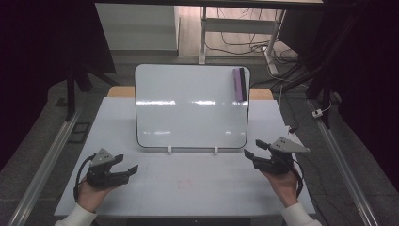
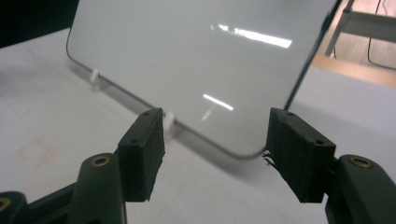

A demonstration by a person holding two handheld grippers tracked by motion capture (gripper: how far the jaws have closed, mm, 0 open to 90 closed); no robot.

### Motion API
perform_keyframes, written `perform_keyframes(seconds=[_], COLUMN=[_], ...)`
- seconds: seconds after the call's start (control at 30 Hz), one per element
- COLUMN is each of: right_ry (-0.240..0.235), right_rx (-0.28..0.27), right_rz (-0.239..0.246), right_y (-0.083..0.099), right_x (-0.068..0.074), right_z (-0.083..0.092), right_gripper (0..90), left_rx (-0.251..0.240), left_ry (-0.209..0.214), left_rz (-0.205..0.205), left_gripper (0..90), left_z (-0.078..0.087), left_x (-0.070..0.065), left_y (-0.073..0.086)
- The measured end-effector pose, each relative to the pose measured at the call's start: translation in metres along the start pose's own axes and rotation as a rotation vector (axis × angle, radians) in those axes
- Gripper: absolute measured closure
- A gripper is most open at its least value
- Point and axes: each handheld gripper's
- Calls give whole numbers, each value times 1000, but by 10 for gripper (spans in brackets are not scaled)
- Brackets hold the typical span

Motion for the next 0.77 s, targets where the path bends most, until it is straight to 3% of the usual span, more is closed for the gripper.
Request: perform_keyframes(seconds=[0.27, 0.77], right_ry=[-22, -25], right_rx=[32, 44], right_rz=[-29, 14], right_y=[37, 44], right_x=[-10, -8], right_z=[8, 6], right_gripper=[368, 366], left_rx=[-3, -4], left_ry=[11, 20], left_rz=[-15, -45], left_gripper=[272, 273], left_z=[0, -4], left_x=[-3, -7], left_y=[2, 2])
Point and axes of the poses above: each handheld gripper's, and its own axes: z roughly backward along the jaws, y roughly out of its underside, x roughly to its left, and after that the axes turned 5 degrees about -y, right-handed
